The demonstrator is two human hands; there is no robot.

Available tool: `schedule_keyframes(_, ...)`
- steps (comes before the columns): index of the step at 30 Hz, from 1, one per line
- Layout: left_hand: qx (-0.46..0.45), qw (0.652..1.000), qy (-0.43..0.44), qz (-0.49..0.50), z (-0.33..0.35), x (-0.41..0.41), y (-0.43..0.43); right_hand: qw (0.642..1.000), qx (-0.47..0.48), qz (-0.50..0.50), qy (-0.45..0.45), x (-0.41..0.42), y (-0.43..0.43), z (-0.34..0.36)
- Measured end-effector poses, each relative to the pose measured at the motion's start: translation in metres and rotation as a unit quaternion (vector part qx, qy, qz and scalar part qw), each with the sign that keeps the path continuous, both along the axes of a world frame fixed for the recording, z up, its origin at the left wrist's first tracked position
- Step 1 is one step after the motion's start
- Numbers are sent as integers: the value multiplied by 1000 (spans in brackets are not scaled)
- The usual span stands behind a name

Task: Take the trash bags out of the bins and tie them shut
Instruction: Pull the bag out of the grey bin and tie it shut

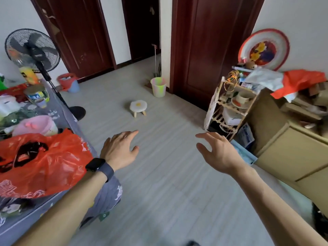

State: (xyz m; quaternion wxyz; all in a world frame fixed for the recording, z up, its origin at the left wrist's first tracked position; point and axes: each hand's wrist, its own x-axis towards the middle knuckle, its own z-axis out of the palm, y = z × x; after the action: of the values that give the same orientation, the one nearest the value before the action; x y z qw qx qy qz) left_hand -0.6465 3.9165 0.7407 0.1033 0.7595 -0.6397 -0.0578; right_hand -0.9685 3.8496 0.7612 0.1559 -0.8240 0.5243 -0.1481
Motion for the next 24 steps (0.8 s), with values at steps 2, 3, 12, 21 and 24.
schedule_keyframes(2, 17, 1000, -2, 12, -16, 19, -56, 1000, 19, 11, -5, 18, -61, -18)
schedule_keyframes(3, 21, 1000, -4, 16, -20, 25, -72, 1000, 23, 15, -10, 25, -79, -23)
schedule_keyframes(12, 94, 991, -2, 95, -49, 110, -259, 992, 90, 85, -9, 142, -317, -70)
schedule_keyframes(21, 109, 976, 22, 186, -57, 266, -374, 977, 74, 200, -11, 332, -500, -67)
schedule_keyframes(24, 109, 972, 29, 208, -68, 335, -415, 975, 62, 215, -20, 406, -558, -69)
